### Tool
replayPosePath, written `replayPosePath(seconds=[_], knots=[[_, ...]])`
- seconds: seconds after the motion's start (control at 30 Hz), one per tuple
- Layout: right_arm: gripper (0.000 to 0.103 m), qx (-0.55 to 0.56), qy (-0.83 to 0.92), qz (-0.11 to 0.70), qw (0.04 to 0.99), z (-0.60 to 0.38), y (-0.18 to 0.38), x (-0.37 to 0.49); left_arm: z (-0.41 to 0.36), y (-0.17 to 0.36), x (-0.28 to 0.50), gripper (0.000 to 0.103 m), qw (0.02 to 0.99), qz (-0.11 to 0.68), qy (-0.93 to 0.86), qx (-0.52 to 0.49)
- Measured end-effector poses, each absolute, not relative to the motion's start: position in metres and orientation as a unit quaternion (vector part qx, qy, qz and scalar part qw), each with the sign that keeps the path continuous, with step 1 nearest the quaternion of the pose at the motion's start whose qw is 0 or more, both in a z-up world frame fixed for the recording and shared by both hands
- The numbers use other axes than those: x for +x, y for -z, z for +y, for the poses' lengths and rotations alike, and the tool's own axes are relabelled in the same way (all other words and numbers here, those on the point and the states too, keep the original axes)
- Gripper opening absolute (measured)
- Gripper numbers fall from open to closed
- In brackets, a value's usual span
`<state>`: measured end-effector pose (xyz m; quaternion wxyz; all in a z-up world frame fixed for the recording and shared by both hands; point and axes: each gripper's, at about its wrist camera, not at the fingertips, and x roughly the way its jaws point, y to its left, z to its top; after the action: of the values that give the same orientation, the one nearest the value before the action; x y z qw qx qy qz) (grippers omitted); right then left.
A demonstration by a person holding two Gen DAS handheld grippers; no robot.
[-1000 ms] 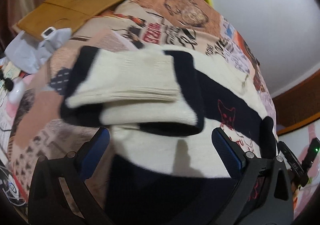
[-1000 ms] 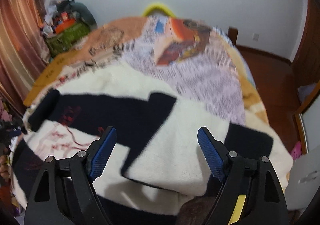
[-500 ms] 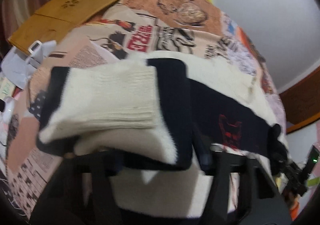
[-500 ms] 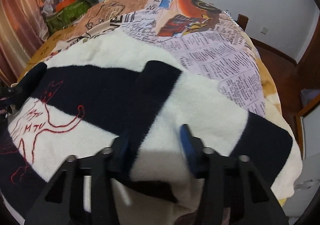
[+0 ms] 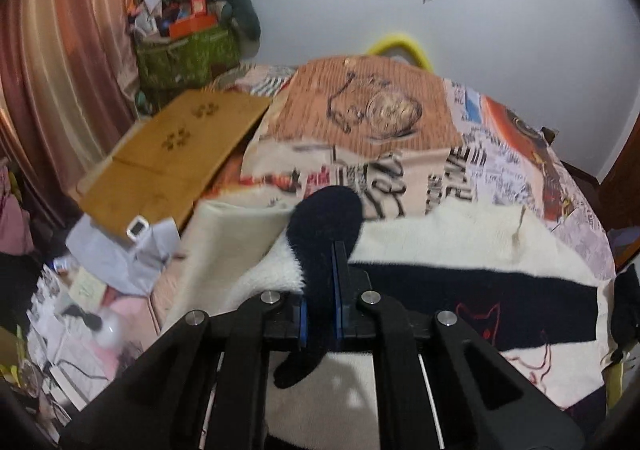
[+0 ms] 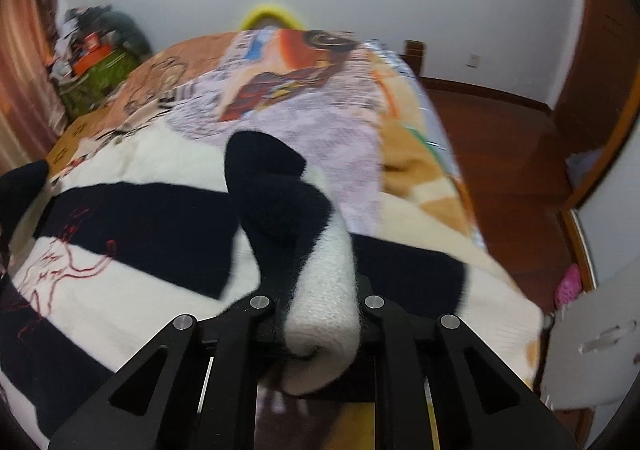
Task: Fold small clothes
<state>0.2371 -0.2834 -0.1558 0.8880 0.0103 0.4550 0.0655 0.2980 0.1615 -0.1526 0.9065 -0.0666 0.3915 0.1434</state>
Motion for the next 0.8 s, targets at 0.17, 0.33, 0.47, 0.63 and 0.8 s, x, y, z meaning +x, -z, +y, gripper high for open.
replayPosePath(seconds=[0.17,0.33,0.47,0.63,0.8], knots=[[0.014,0.030,-0.059,0.497,0.865,-0.301,0.176,0.237,0.124,0.135,0.306,0.009,0.921,0.376,-0.088,-0.044],[0.020,0.028,-0.064,0.493,0.867,-0.305,0.170,0.229,0.075,0.146,0.322,0.009,0.916,0.399,-0.022,-0.020],[0.035,0.004,-0.055,0.470,0.881,-0.301,0.147,0.216,0.047,0.183,0.335,0.010,0.891,0.453,0.011,-0.009],[0.054,-0.019,-0.066,0.428,0.901,-0.293,0.118,0.204,0.030,0.219,0.330,0.044,0.857,0.513,0.049,-0.023],[0.064,-0.031,-0.113,0.394,0.912,-0.265,0.091,0.198,0.038,0.216,0.306,0.064,0.861,0.506,0.042,-0.013]])
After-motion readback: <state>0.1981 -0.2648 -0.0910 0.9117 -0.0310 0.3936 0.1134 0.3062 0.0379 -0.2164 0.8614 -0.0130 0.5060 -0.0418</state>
